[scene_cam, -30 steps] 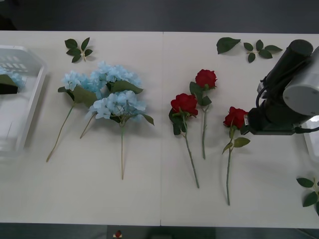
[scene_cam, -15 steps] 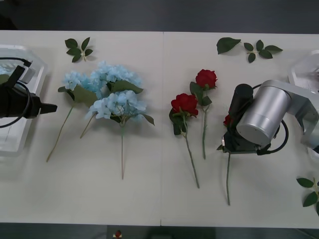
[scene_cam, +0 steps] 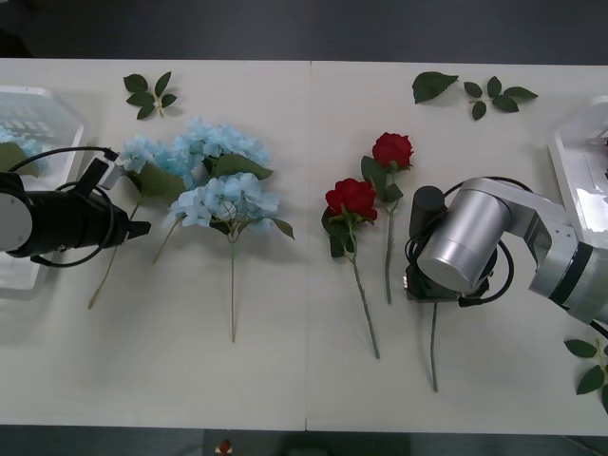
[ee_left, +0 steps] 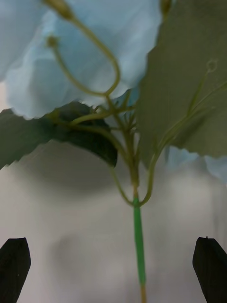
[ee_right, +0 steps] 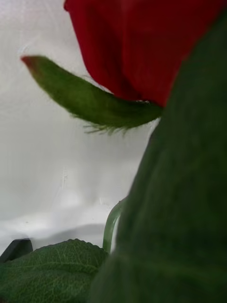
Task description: Put the red flowers into the right box and the blue flowers into the left box
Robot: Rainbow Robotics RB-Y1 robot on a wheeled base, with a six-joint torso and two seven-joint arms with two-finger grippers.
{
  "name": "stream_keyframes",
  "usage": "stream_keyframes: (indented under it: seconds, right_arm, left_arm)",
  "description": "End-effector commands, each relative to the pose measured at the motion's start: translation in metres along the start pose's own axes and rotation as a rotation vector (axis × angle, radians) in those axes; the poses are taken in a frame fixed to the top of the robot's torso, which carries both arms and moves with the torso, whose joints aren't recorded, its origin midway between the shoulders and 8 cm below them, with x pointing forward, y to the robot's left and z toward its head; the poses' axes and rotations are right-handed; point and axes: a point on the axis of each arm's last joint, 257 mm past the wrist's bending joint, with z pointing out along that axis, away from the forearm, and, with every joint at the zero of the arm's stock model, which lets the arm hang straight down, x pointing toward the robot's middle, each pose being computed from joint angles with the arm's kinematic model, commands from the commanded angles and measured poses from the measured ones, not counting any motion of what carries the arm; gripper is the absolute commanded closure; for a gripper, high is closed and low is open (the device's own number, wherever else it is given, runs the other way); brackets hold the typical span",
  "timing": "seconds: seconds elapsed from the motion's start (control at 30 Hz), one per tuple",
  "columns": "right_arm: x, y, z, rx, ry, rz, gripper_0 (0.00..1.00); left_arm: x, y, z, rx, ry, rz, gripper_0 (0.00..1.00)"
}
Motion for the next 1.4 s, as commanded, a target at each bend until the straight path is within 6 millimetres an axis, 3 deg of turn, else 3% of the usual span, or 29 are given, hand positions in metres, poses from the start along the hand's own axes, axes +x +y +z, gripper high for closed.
stream_keyframes:
  seconds: [0.03,0.1,0.13,0.17,0.23,0.27,0.33,0.37,0.5,0.63,0.73,0.83,0.93,0.97,1.03,1.17,1.23,1.3,1.4]
  right_arm:
    - [-0.014,0.009,-0.005,-0.021,-0.033,0.02,0.29]
    - [-0.015,0.008,-0.004,-0.019,-0.036,0.019,0.53]
    - [-0.014,0.009,-0.004,-0.02,-0.032,0.02,0.65]
    - [-0.014,0.01,-0.003,-0.021,-0.031,0.018,0.69]
    - [-0.015,0.01,-0.001,-0.02,-0.032,0.019,0.75]
    - [-0.014,0.011,0.0,-0.02,-0.031,0.019,0.77]
    - [-0.016,0.009,0.001,-0.019,-0.032,0.022,0.93]
    - [-0.016,0.009,0.001,-0.019,-0.034,0.022,1.0]
    - [-0.018,0.009,0.001,-0.018,-0.04,0.015,1.0]
    - [-0.025,0.001,-0.003,-0.014,-0.05,0.016,1.0]
    - [-0.042,-0.007,-0.021,-0.041,-0.068,0.035,1.0]
    - [-0.063,-0.023,-0.051,-0.101,-0.072,0.058,1.0]
    - [-0.087,-0.057,-0.085,-0.135,-0.082,0.05,1.0]
    - [-0.1,-0.079,-0.1,-0.142,-0.092,0.058,1.0]
    - [-0.113,-0.102,-0.114,-0.147,-0.107,0.06,1.0]
    - [-0.15,-0.198,-0.144,-0.068,-0.158,0.042,1.0]
    - [-0.158,-0.232,-0.149,-0.026,-0.167,0.021,1.0]
    - [-0.166,-0.279,-0.147,0.026,-0.164,0.016,1.0]
    - [-0.168,-0.318,-0.134,0.046,-0.163,0.05,1.0]
  left_arm:
    - [-0.029,0.006,0.005,-0.031,-0.039,-0.03,0.0]
    - [-0.031,0.007,0.007,-0.036,-0.04,-0.033,0.04]
    - [-0.032,0.008,0.008,-0.038,-0.038,-0.036,0.17]
    - [-0.033,0.008,0.008,-0.038,-0.04,-0.036,0.23]
    - [-0.033,0.008,0.011,-0.044,-0.038,-0.034,0.48]
    - [-0.033,0.008,0.011,-0.047,-0.037,-0.032,0.55]
    - [-0.031,0.01,0.012,-0.062,-0.028,-0.022,0.94]
    - [-0.03,0.01,0.013,-0.064,-0.025,-0.019,1.0]
    - [-0.033,0.016,0.011,-0.078,-0.026,-0.023,1.0]
    - [-0.048,0.034,-0.004,-0.088,-0.039,-0.028,1.0]
    - [-0.064,0.046,-0.017,-0.081,-0.052,-0.039,1.0]
    - [-0.089,0.068,-0.04,-0.09,-0.088,-0.06,1.0]
    - [-0.107,0.101,-0.072,-0.129,-0.131,-0.083,1.0]
    - [-0.112,0.116,-0.087,-0.15,-0.147,-0.092,1.0]
    - [-0.118,0.131,-0.101,-0.179,-0.164,-0.093,1.0]
    - [-0.115,0.181,-0.148,-0.279,-0.193,-0.122,1.0]
    - [-0.112,0.195,-0.164,-0.31,-0.202,-0.136,1.0]
    - [-0.104,0.216,-0.186,-0.358,-0.203,-0.149,1.0]
    - [-0.082,0.237,-0.205,-0.406,-0.194,-0.189,1.0]
